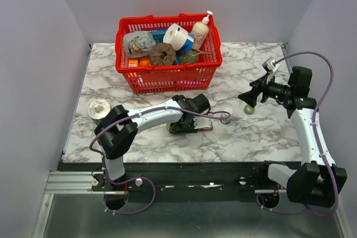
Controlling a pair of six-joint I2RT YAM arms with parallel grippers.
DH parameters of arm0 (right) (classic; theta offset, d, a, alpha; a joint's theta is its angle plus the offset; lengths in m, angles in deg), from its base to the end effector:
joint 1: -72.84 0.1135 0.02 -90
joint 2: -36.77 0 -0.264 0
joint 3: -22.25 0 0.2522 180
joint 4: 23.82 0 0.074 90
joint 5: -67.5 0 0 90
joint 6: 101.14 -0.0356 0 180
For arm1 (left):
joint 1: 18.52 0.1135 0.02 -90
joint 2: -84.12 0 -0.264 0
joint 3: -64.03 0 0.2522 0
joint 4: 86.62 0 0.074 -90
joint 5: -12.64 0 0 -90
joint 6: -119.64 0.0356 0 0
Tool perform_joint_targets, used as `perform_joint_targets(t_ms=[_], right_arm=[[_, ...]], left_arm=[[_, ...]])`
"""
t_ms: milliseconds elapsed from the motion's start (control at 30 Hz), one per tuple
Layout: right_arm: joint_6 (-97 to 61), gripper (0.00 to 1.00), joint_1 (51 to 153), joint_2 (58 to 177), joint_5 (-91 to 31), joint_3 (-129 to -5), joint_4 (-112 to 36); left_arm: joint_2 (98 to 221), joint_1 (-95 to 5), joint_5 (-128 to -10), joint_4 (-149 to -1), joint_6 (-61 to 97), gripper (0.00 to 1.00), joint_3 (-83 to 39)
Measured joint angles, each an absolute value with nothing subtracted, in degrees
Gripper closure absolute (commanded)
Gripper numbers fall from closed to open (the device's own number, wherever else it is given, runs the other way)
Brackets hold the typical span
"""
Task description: Sort the pills into containers
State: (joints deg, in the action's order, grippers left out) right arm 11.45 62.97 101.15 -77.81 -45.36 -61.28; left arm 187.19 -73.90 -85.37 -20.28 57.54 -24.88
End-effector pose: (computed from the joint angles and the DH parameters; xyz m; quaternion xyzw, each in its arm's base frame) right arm 0.2371 -0.0115 0.3127 -0.3025 0.7540 0.2781 0.5124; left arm 0.1985 -0.2788 0.2012 0.6562 0.7468 0.0480 0.0968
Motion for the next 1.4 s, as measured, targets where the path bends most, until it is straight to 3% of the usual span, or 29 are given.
perform_joint_targets(t_ms=[1400], right_arm=[[11.45,0.0,61.83,101.15,-79.74,-45.36,-61.9]], left_arm=[[190.84,-77.39,-91.88,-16.06,58.15,1.0,-28.99]])
